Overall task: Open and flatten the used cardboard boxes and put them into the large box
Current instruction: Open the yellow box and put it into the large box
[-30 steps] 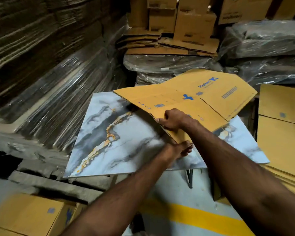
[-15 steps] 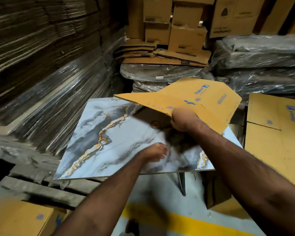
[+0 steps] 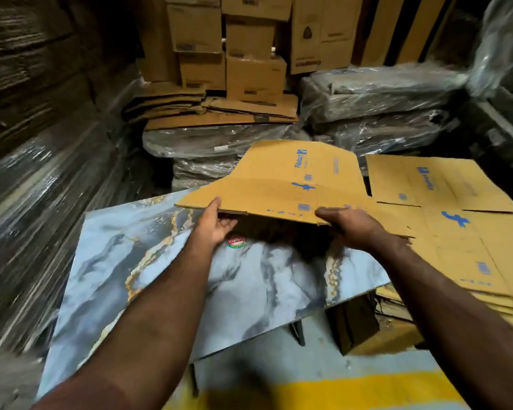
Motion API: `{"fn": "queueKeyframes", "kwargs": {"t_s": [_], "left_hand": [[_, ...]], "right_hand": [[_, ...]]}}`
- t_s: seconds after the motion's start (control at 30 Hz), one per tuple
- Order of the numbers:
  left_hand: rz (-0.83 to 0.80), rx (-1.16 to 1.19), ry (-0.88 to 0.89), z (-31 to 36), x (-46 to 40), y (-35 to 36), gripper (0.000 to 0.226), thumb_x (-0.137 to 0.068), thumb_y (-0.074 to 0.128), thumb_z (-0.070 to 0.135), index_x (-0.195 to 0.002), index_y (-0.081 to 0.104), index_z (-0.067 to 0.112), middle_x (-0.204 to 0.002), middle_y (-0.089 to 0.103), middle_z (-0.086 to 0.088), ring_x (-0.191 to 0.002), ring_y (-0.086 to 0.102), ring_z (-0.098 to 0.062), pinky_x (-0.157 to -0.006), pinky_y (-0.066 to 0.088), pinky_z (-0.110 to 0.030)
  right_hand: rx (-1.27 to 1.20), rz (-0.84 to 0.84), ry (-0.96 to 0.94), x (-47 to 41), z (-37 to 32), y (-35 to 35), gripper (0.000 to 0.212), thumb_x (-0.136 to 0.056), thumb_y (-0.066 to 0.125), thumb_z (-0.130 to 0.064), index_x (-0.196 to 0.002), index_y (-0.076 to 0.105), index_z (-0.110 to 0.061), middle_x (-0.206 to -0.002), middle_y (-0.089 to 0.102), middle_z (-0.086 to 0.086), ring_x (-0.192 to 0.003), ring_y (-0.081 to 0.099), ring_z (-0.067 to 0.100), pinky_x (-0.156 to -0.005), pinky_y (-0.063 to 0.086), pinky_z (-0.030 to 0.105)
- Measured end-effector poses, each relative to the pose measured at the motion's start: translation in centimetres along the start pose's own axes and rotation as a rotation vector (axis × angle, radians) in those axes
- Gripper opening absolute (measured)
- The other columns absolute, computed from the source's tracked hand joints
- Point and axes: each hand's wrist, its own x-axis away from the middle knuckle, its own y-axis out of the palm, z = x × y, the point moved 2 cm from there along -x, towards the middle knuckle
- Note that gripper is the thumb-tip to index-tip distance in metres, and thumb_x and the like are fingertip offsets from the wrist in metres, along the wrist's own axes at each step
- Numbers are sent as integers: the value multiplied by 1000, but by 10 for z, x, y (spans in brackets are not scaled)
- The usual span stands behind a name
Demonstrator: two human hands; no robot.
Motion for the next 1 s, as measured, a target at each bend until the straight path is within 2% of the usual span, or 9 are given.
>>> {"fn": "queueKeyframes", "kwargs": {"t_s": [0.07, 0.17, 0.27, 0.37, 0.5, 0.6, 0.7, 0.83, 1.0], "left_hand": [[-5, -65, -21, -5, -8, 7, 11, -99, 53, 19, -106, 58, 11, -123, 52, -15, -91, 58, -22, -87, 51, -33], [1, -75, -35, -8, -9, 19, 10, -97, 52, 12, -87, 54, 12, -102, 51, -13, -82, 54, -21, -87, 54, -32], [11, -65, -44, -9, -16, 24, 12, -95, 53, 12, -83, 51, 10, -101, 49, -15, -78, 51, -21, -68, 56, -29], [-8, -83, -69, -9, -27, 26, 10, -93, 55, 11, -84, 52, 9, -116, 45, -19, -81, 53, -23, -74, 53, -31], [-47, -123, -83, -13, -23, 29, 13, -96, 52, 9, -83, 51, 9, -104, 50, -15, -79, 53, -22, -65, 57, -29], [-103, -92, -101, -15, -15, 23, 16, -97, 50, 7, -81, 49, 9, -87, 54, -9, -75, 56, -22, -51, 58, -27], [-167, -115, -100, -10, -13, -2, 13, -97, 47, 3, -88, 52, 10, -90, 60, -7, -80, 61, -20, -58, 61, -28], [-255, -337, -100, -2, -18, -45, 12, -99, 49, 1, -103, 55, 10, -105, 65, -9, -83, 68, -24, -64, 62, -35], [-305, -615, -30, -9, -12, -28, 31, -100, 48, 3, -131, 44, 5, -116, 63, -18, -95, 66, -34, -58, 61, -33]], "right_hand": [[84, 65, 143, 12, 7, 8, 50, -88, 67, -18, -136, 58, -24, -140, 58, 4, -121, 58, 31, -88, 49, 41], [166, 263, 451, 33, 4, 23, 42, -75, 78, -20, -113, 64, -15, -106, 61, 16, -97, 56, 38, -75, 44, 42], [-29, 396, 770, 49, -9, 36, 26, -86, 69, -34, -86, 57, -11, -84, 62, 14, -79, 57, 38, -63, 43, 41], [-288, 469, 1046, 60, -17, 55, 42, -96, 54, -47, -76, 58, -10, -76, 65, 16, -72, 60, 38, -58, 43, 37], [-776, 644, 1163, 58, -24, 62, 38, -104, 41, -34, -86, 60, -6, -97, 66, 22, -90, 59, 36, -74, 42, 36], [-1490, 707, 1183, 42, -25, 65, 56, -101, 39, -56, -140, 45, -16, -136, 51, 6, -118, 53, 29, -102, 47, 50], [-1743, 854, 1229, 34, -15, 65, 67, -93, 58, -57, -141, 42, -13, -131, 58, 10, -109, 63, 31, -84, 58, 48], [-1690, 716, 1149, 25, -20, 70, 43, -96, 64, -18, -133, 50, -1, -115, 64, 18, -81, 66, 29, -49, 55, 30], [-1231, 369, 968, 2, -28, 67, 44, -98, 59, -22, -138, 46, -10, -126, 61, 12, -103, 64, 38, -70, 61, 53]]}}
